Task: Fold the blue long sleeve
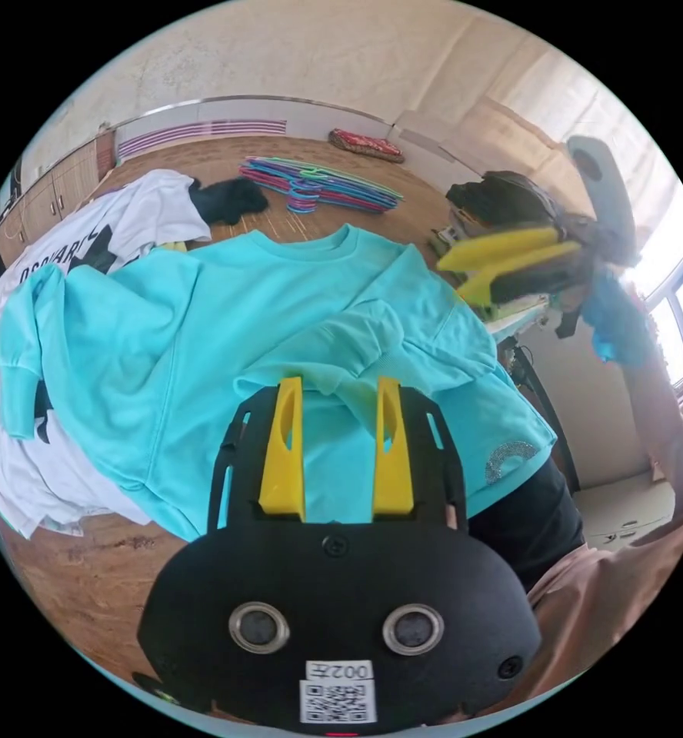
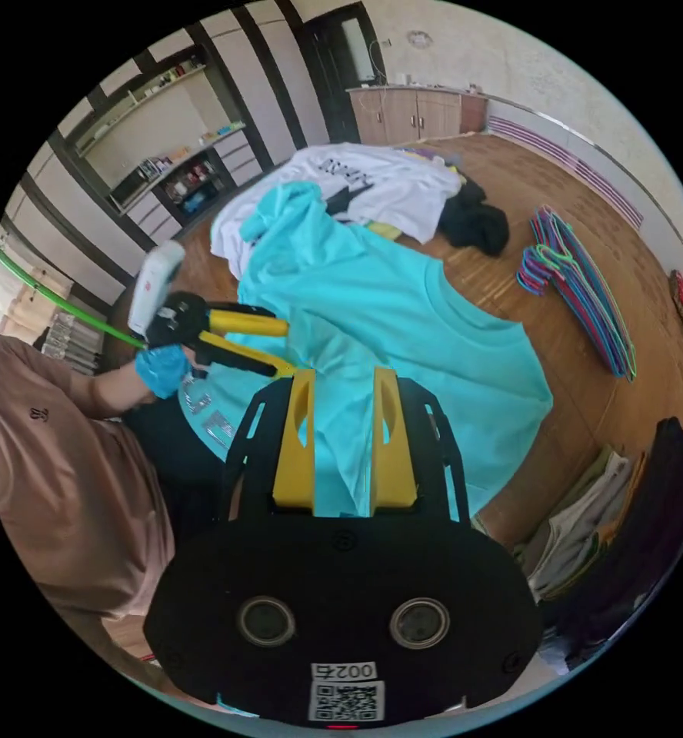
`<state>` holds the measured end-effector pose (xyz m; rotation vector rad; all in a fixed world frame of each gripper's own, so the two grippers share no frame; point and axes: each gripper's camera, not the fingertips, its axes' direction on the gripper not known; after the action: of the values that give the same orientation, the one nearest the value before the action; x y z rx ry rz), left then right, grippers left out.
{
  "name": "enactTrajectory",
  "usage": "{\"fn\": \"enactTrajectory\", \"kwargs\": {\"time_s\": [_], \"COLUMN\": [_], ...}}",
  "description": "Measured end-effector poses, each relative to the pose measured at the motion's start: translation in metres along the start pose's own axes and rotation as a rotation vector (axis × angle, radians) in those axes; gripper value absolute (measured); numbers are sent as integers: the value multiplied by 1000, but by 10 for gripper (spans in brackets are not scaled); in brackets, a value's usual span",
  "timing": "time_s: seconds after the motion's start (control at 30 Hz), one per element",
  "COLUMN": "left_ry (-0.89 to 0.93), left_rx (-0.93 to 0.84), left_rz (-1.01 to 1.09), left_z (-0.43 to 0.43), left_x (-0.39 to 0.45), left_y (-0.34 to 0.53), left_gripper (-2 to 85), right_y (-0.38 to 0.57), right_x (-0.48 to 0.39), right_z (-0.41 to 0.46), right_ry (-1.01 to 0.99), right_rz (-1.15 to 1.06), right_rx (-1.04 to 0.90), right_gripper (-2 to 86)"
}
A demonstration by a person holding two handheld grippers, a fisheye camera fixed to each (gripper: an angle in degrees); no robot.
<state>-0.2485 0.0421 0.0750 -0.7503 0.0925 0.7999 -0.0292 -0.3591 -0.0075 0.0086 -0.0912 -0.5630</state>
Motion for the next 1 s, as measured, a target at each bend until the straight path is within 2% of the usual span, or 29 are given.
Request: {"fn": "enactTrajectory", "kwargs": {"time_s": [0.2,0.4,0.6,0.8,1.0], "left_ry": [-10,-19,-79,-142,-190], "left_rx": [-55,-68,-17,-19,-99], "left_rz": [32,36,99,164,126], "left_z": [-2,-15,-69,-132,-144], "left_x": [-7,-18,-19,-33,-55], "left_y": [16,34,47,63,100], "left_gripper": [59,14,-3,-7,-8], "right_y": [18,37,64,79,105], "right_x": [-14,-42,-92,-163,-209], "right_z": [67,77,45,33,45], "right_ry": [-160,-119,-291,-340,-397], "right_rz": [103,175,130,42,-47], "right_rx": [-22,34,213,320,242], "right_gripper": [121,76,52,55,39]}}
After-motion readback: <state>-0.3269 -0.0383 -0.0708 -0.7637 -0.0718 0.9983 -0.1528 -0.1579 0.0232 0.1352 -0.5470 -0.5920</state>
